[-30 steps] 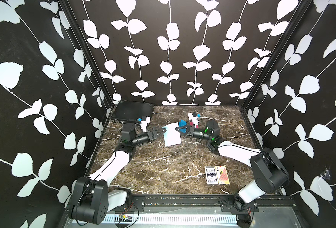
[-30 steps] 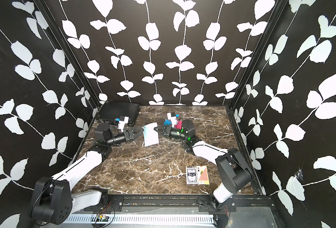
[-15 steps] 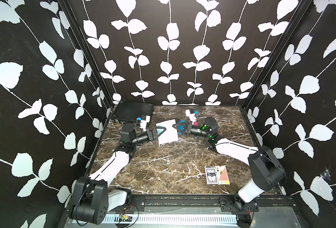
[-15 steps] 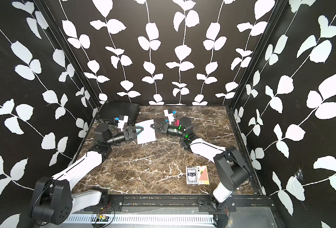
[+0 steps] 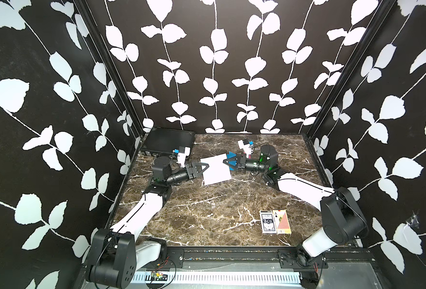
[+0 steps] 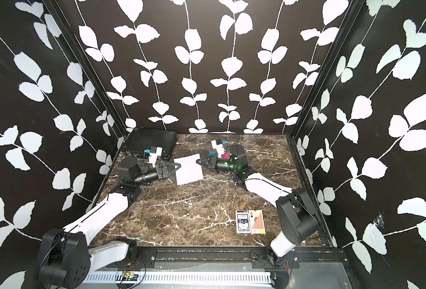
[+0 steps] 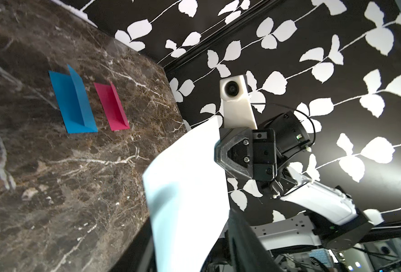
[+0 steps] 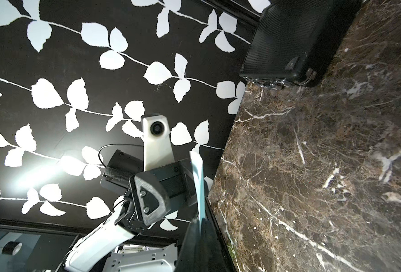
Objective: Fold the square paper along the opposite sides
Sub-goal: Pick up the paper from the center of the board.
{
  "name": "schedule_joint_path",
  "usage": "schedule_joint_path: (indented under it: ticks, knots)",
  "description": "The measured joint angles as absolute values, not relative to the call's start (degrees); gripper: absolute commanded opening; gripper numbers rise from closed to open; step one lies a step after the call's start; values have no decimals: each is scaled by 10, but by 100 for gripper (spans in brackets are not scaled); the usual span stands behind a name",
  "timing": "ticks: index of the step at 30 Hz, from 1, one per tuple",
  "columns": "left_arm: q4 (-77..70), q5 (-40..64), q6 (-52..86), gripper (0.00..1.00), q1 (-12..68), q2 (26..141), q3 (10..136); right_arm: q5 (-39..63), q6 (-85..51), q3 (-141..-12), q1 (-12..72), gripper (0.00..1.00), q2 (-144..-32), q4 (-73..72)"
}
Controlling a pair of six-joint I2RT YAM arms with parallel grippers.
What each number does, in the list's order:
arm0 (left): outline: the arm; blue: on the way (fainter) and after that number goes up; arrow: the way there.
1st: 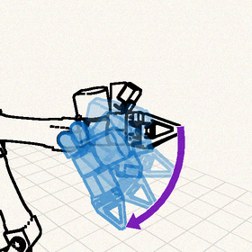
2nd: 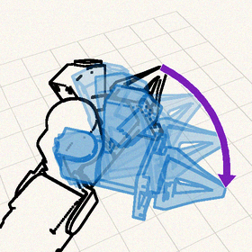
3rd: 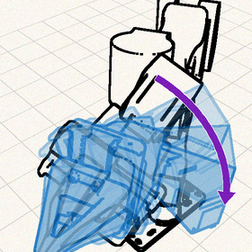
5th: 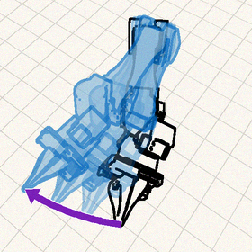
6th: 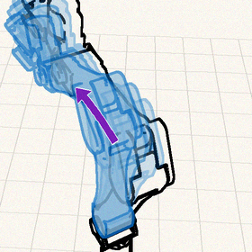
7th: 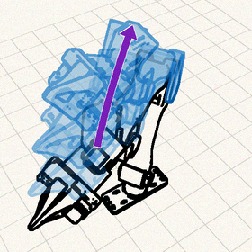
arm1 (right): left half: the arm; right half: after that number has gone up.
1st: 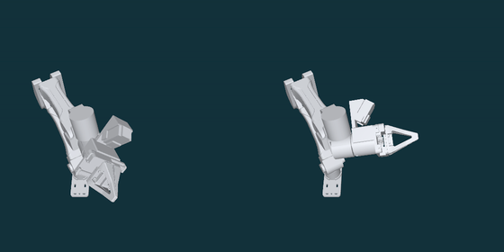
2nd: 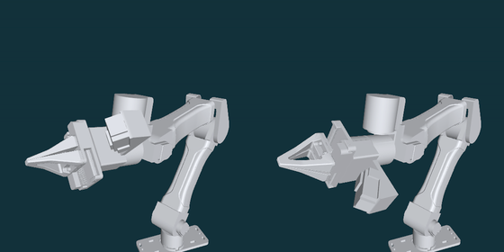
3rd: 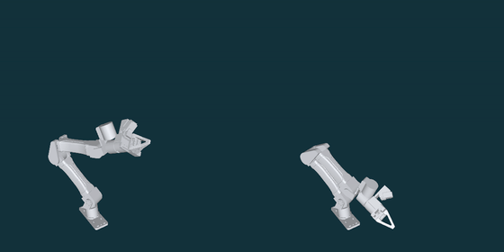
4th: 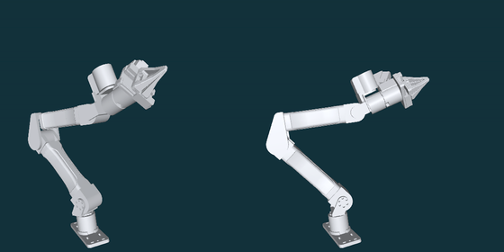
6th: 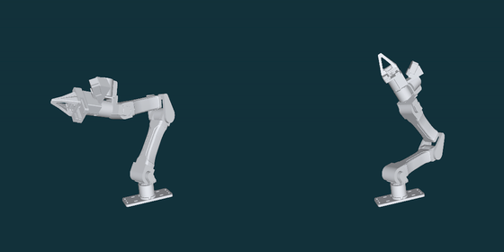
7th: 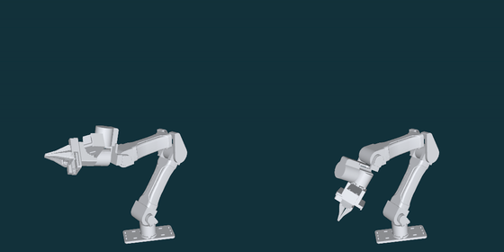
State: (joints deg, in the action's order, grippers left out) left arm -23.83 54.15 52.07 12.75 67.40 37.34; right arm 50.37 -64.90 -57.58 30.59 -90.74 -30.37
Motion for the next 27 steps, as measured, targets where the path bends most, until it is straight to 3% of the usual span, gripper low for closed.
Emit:
schedule_joint_path:
  ticks: [7,12,16,22,27]
  knots:
    - [-215,539,507,0,128,674,374,518,-629,-582,306,0,-901,-274]
    - [-204,538,503,0,128,676,375,524,-620,-583,306,2,-901,-260]
    - [-191,538,498,0,128,676,377,526,-591,-587,303,28,-901,-232]
    - [-170,546,489,0,128,674,402,509,-535,-589,298,29,-913,-203]
    - [-177,563,495,0,128,666,406,500,-527,-589,296,29,-987,-234]
